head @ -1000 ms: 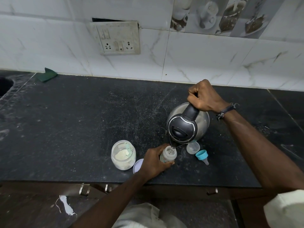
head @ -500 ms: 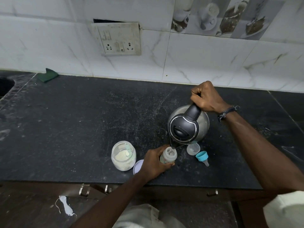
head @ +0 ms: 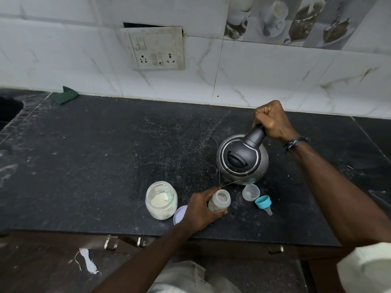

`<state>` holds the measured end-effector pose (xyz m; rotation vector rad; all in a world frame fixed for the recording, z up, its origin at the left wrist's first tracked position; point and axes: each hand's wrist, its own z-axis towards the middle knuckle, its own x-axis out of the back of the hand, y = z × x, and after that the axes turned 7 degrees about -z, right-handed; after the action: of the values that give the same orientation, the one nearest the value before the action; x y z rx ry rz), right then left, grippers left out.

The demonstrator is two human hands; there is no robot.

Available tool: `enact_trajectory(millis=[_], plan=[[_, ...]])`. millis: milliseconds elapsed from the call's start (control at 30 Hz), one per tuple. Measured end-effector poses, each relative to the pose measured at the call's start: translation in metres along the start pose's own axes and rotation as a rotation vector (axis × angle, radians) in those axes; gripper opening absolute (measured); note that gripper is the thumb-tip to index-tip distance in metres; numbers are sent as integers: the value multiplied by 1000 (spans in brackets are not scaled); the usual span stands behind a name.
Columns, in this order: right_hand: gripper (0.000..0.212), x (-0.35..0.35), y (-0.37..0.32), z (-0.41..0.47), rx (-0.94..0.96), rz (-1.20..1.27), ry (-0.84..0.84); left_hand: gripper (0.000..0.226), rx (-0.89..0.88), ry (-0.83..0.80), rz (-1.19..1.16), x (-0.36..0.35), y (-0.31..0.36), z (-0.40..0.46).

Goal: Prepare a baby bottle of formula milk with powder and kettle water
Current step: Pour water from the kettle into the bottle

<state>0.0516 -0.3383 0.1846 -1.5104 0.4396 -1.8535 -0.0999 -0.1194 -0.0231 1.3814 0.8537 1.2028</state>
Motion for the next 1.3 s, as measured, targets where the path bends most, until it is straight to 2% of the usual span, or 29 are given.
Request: enact_trajectory(millis=[167,333,533,767,1067,1300], plan=[[25,-1,6,10,-92,88,122,71,55,12,-8,-1,-5,-1],[50,-7,14,30,-200,148,310,69,72,-6,-6,0,-3,-1],[31,-28,5,55,-446,249,492,65,63,-8,4,-1,-4,0],[43,-65,-3,80,-637,344,634,67,32,-21,43,2,1,0],[40,-102,-4,108,-762,365,656,72,36,5,43,0,-10,0],[35,-110,4,113,-805,367,608,70,25,-23,62,3,-6,0]])
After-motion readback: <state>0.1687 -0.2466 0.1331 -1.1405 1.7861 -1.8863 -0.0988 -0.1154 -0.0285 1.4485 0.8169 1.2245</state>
